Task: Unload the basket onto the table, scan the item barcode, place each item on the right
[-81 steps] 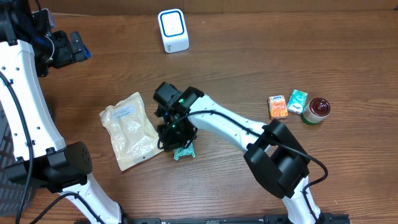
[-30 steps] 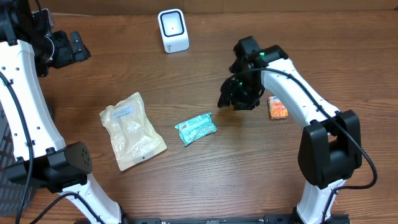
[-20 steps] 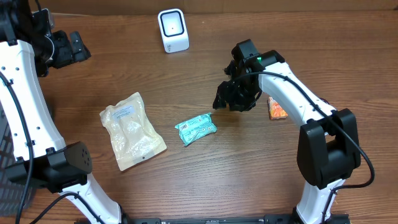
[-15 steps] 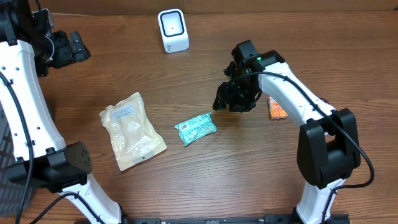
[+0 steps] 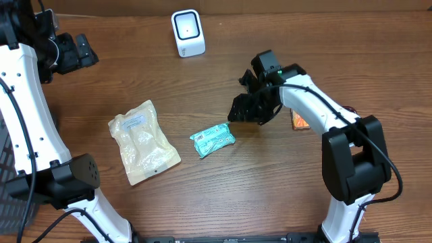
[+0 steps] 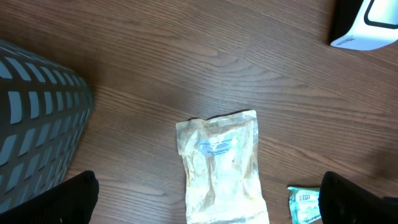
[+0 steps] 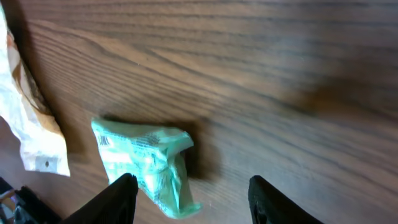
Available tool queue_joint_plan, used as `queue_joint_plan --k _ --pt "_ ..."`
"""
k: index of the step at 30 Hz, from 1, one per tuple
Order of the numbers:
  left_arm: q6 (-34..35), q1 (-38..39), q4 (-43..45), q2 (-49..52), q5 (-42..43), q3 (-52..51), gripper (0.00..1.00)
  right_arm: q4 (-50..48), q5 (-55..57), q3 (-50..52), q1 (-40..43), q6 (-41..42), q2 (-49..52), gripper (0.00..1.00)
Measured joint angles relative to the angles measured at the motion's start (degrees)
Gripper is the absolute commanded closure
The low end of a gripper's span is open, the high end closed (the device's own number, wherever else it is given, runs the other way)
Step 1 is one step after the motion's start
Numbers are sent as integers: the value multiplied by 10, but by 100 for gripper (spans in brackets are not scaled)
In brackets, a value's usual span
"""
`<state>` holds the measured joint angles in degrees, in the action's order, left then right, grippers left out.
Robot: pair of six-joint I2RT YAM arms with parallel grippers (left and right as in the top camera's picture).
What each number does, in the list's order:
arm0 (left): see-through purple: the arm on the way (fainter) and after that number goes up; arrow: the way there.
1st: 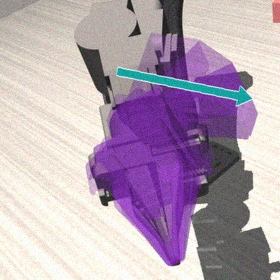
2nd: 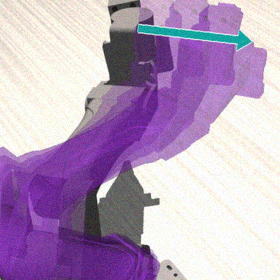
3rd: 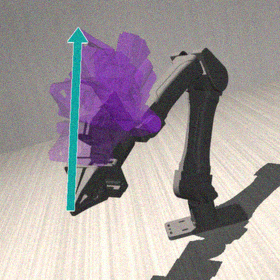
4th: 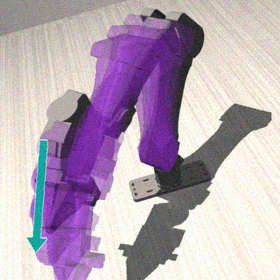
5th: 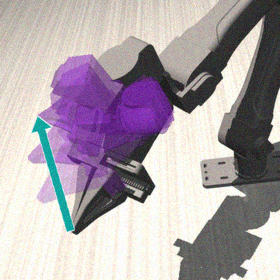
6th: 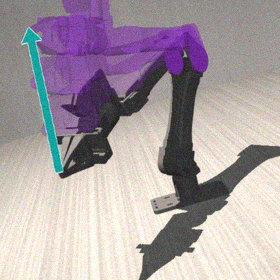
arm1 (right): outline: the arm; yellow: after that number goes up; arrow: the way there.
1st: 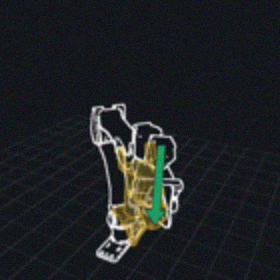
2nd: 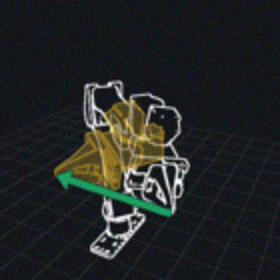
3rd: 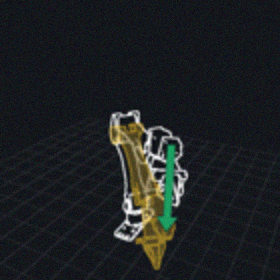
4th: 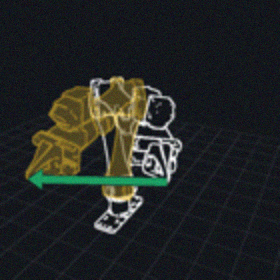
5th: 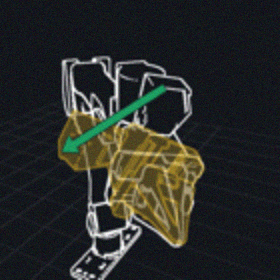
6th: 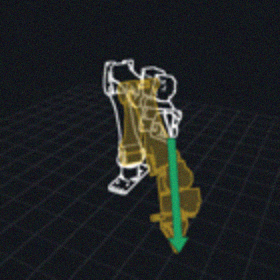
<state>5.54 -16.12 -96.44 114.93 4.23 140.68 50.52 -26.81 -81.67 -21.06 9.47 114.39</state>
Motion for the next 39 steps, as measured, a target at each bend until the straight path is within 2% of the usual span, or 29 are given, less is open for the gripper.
queue_joint_plan --k 8,16,21,24,28,30,39 --pt "0 0 0 0 0 0 1 -86 -67 64 -10 -4 0 41" --pt "0 0 0 0 0 0 1 -143 -90 85 -30 57 13 43" --pt "0 0 0 0 0 0 0 -157 -107 86 -30 108 38 54" --pt "0 0 0 0 0 0 0 -161 -114 86 -30 125 43 70" --pt "0 0 0 0 0 0 1 -166 -120 86 -30 139 50 84" --pt "0 0 0 0 0 0 0 -169 -127 87 -30 142 51 96" --pt "0 0 0 0 0 0 1 -188 -150 88 -28 142 54 96"
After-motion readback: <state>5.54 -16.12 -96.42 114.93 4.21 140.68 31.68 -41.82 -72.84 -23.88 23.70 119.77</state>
